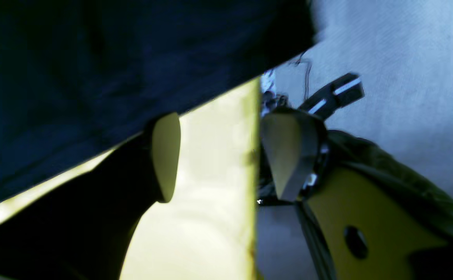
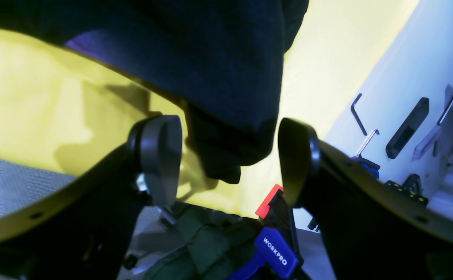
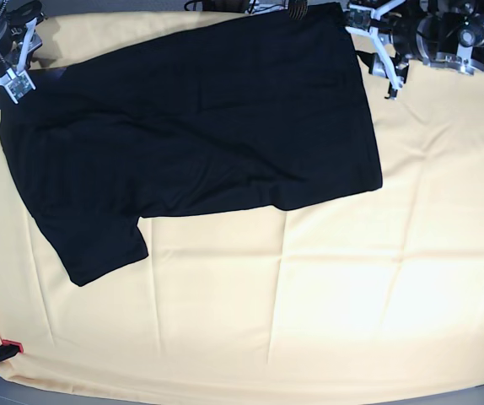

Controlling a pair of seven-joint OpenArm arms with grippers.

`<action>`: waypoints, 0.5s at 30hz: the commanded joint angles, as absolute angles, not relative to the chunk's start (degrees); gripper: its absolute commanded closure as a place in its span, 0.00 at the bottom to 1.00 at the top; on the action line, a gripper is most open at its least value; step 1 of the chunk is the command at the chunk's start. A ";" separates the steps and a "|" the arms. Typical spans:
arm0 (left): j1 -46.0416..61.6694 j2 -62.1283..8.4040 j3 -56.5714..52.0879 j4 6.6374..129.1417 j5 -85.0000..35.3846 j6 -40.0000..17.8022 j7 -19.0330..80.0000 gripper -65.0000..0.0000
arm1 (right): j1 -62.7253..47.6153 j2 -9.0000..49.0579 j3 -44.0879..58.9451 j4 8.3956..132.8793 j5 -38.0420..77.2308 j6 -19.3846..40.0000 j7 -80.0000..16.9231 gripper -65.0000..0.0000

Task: Fold the T-shirt properly
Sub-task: 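Adjust the left gripper's grip on the shirt's shoulder edge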

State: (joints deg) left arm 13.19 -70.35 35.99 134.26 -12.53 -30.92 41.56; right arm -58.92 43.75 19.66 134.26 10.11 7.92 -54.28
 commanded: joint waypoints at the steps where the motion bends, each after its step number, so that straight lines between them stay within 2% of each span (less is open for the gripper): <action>1: 13.37 -71.11 35.57 135.00 -11.73 -30.33 40.88 0.43 | -59.22 44.45 20.29 135.00 9.41 7.38 -53.54 0.38; 5: 14.11 -68.93 35.57 134.63 -8.34 -29.78 38.92 0.45 | -59.22 44.45 20.29 135.00 9.41 7.42 -53.56 0.38; 11: 14.11 -64.93 35.57 129.67 -4.93 -29.78 37.06 0.61 | -59.22 44.45 20.29 135.00 9.41 6.55 -53.54 0.38; 12: 14.09 -64.42 35.57 129.67 -4.91 -29.74 37.06 0.68 | -59.22 44.45 20.29 135.00 9.41 6.39 -53.54 0.38; 15: 13.87 -63.53 35.57 129.69 -4.89 -29.47 37.04 0.99 | -59.22 44.45 20.29 135.00 9.39 6.37 -53.56 0.38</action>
State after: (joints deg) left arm 14.26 -62.70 35.99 128.90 -4.60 -29.71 37.50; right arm -58.92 43.79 19.66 134.26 10.11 7.03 -54.22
